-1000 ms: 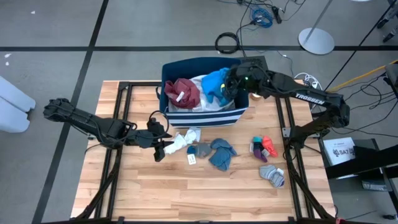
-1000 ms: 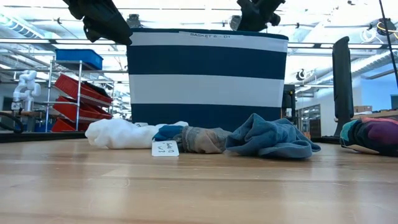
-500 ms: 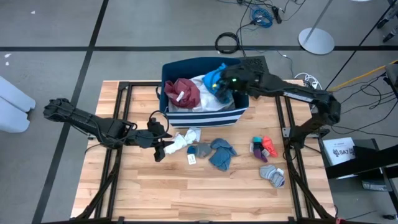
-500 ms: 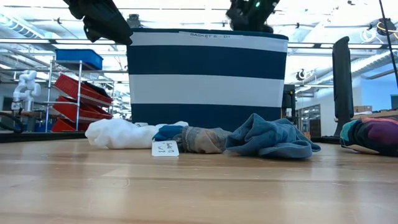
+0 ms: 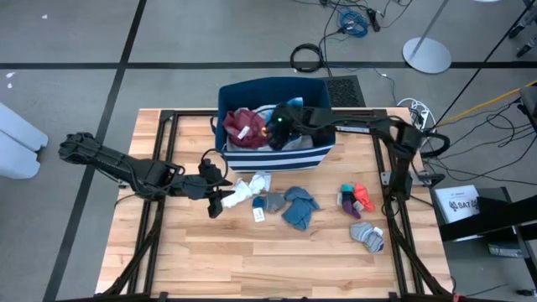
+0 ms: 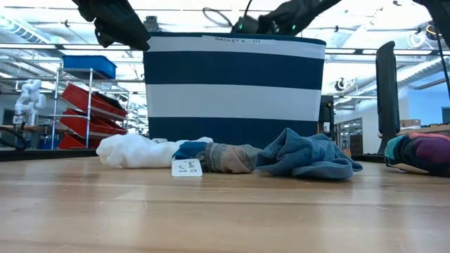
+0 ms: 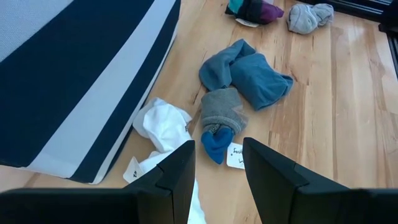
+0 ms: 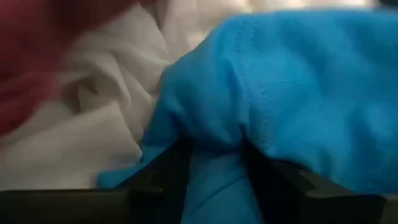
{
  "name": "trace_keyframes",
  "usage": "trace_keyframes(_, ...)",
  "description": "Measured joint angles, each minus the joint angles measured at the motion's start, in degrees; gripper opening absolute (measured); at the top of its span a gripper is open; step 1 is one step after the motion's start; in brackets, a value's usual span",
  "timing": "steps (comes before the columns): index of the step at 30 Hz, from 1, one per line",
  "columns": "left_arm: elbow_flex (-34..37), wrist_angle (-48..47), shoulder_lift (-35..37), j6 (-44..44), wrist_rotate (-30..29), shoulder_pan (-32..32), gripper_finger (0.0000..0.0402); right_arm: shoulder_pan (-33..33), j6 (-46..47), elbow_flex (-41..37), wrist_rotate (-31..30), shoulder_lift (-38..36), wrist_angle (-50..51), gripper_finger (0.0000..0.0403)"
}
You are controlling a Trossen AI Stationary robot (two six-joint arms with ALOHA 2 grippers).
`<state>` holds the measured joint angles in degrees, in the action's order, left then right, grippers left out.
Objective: Sort clothes
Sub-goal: Put the blue shorts into the blue bin
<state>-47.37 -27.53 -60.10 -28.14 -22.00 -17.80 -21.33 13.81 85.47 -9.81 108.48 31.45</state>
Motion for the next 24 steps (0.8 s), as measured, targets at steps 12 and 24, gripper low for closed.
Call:
trace_keyframes(12, 0.0, 0.0, 0.0, 0.0, 0.0, 0.0, 0.0144, -0.5, -0.9, 0.1, 3.8, 2.1, 1.0, 0.0150)
trace_keyframes(24, 0.0, 0.0, 0.0, 0.0, 0.3, 0.0, 0.0144, 1.0, -1.4, 8.2, 4.5, -6.9, 5.7, 0.0150)
